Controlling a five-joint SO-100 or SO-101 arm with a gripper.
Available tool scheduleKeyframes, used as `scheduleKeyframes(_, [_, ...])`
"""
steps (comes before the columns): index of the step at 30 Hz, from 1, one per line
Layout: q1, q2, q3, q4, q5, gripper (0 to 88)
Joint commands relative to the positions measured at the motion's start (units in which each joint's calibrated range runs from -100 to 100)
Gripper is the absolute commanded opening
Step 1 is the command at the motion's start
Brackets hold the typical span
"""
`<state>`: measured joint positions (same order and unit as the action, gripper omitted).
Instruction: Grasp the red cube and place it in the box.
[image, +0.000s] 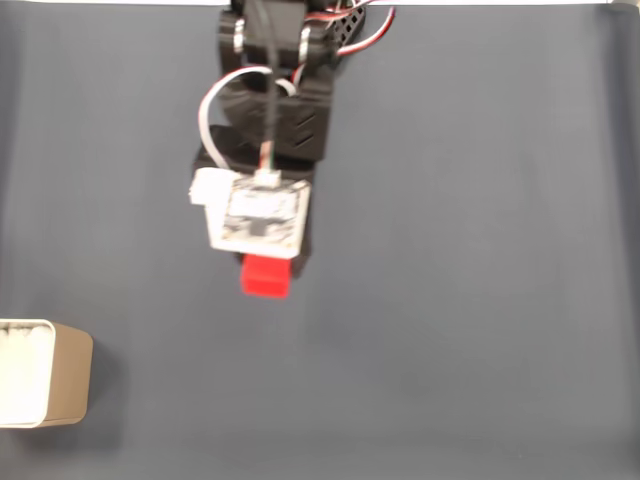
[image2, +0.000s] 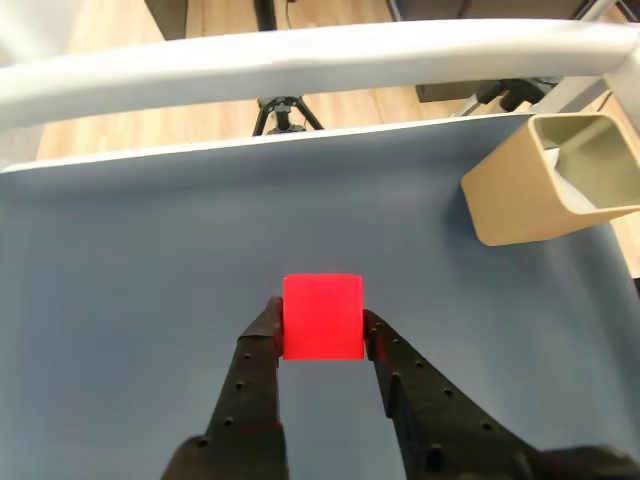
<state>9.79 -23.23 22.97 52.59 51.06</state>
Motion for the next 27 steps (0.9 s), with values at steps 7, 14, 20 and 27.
scheduleKeyframes(7, [5.69, 8.5, -17.76, 1.02, -0.83, 0.0])
scheduleKeyframes(14, [8.03, 15.6, -28.17, 1.43, -1.51, 0.0])
scheduleKeyframes(20, [10.38, 22.62, -37.84, 2.09, -2.05, 0.0])
scheduleKeyframes(27, [12.86, 29.56, -47.24, 3.48, -2.74, 0.0])
